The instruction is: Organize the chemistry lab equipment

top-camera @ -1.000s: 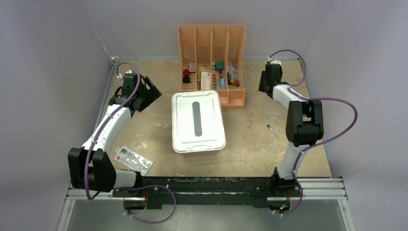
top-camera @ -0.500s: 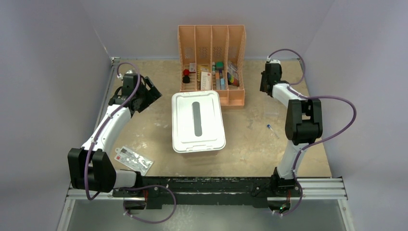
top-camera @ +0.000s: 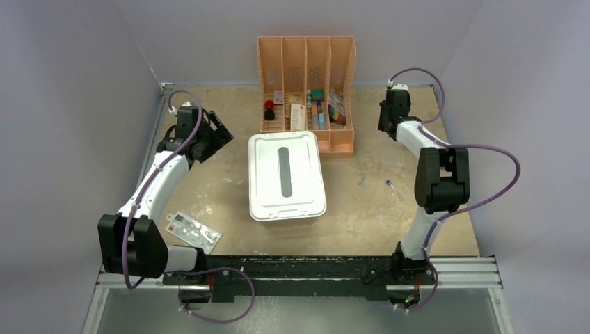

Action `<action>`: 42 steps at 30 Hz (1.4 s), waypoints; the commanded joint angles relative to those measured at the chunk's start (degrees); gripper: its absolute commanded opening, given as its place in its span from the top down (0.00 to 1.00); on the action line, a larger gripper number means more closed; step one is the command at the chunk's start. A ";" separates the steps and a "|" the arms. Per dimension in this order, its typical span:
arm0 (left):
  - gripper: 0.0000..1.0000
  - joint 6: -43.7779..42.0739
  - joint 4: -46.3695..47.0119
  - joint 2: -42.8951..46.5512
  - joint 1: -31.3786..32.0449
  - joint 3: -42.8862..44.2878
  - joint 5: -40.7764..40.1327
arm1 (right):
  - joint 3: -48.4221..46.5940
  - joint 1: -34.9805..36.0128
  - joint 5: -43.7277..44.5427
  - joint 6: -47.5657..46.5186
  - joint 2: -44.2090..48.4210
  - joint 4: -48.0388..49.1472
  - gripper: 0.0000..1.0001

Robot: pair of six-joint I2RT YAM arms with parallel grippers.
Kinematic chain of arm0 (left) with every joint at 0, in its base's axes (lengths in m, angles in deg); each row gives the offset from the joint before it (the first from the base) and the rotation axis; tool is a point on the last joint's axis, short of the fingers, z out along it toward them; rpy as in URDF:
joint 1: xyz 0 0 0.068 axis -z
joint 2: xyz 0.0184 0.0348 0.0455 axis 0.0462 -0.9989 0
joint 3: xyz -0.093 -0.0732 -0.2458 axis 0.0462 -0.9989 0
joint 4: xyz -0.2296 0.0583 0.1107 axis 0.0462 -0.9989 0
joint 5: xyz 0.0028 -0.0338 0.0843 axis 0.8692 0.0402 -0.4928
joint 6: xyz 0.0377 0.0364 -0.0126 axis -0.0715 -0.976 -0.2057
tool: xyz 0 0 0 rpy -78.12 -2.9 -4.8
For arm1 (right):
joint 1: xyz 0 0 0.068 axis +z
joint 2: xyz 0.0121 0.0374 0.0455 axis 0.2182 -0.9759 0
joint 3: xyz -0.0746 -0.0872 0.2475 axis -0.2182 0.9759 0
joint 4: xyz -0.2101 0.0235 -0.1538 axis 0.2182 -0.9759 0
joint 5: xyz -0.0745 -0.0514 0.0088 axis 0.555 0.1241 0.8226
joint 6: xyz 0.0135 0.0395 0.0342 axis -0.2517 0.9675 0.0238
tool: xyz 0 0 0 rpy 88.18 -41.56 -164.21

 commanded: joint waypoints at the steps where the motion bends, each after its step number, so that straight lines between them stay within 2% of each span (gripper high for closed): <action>1: 0.22 -1.08 1.20 1.78 -0.55 1.60 0.60 | -1.46 -0.17 -0.95 -1.37 1.42 0.66 0.71; 13: 0.22 -1.09 1.08 1.63 -0.73 1.69 0.62 | -3.49 -0.86 -1.91 -1.59 -1.28 0.40 0.72; 23: 0.22 -1.16 1.05 1.78 -0.81 1.59 0.53 | -3.10 -0.98 -4.19 -1.57 -0.71 -0.89 0.82; 37: 0.22 -1.07 1.38 2.04 -0.99 1.12 0.96 | 4.04 -0.96 -5.02 -3.06 4.77 0.95 0.81; 42: 0.22 -1.00 1.36 2.29 -0.99 0.87 1.06 | 7.92 -0.96 -4.07 -3.65 6.04 5.30 0.80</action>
